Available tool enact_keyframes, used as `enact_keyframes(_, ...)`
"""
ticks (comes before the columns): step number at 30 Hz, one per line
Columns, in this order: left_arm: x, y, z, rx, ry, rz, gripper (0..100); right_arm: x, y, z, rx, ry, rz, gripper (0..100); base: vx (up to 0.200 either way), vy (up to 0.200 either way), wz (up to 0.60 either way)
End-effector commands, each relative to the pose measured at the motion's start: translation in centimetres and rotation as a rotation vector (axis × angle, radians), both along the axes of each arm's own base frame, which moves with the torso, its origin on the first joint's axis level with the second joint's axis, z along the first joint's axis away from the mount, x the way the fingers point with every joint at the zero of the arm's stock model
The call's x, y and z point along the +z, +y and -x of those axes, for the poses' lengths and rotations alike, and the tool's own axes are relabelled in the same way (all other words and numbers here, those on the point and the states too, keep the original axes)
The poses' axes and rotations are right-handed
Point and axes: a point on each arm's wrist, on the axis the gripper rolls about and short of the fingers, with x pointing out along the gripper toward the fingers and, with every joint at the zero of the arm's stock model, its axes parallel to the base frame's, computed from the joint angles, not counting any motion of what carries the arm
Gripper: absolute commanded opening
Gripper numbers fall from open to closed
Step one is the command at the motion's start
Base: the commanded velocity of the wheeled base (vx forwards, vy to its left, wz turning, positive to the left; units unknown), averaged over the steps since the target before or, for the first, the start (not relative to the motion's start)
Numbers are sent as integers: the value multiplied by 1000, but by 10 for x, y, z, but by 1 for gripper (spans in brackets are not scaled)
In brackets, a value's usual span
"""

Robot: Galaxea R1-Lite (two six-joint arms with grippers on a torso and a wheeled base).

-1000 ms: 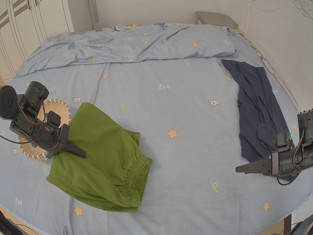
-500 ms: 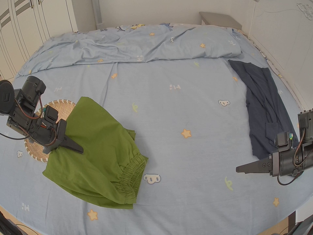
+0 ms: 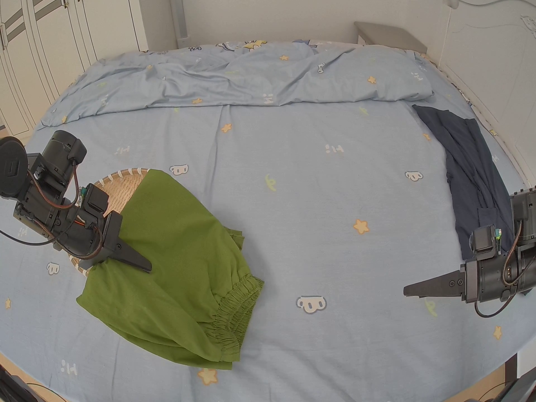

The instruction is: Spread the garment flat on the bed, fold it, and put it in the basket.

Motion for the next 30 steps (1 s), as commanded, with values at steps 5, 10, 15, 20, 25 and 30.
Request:
enact_keyframes(5, 29, -42, 16, -192, -147, 9, 0, 0, 3, 1, 13, 2, 1, 100, 0, 0, 0)
enact_keyframes(10, 52, -51, 18, -277, -271, 6, 0, 1, 3, 2, 16, -2, -1, 100, 0, 0, 0)
enact_keyframes(15, 60, -42, 20, -283, -353, -13, 0, 1, 3, 2, 13, -4, 0, 100, 0, 0, 0)
enact_keyframes(20, 77, -5, 18, -147, -480, -32, 0, 0, 3, 1, 13, 2, 1, 100, 0, 0, 0)
enact_keyframes(25, 83, 19, 11, -46, -578, -49, 0, 0, 2, 2, 12, -1, 1, 100, 0, 0, 0)
enact_keyframes(30, 81, 36, 2, 28, -652, -50, 0, 0, 2, 2, 12, -3, 0, 100, 0, 0, 0)
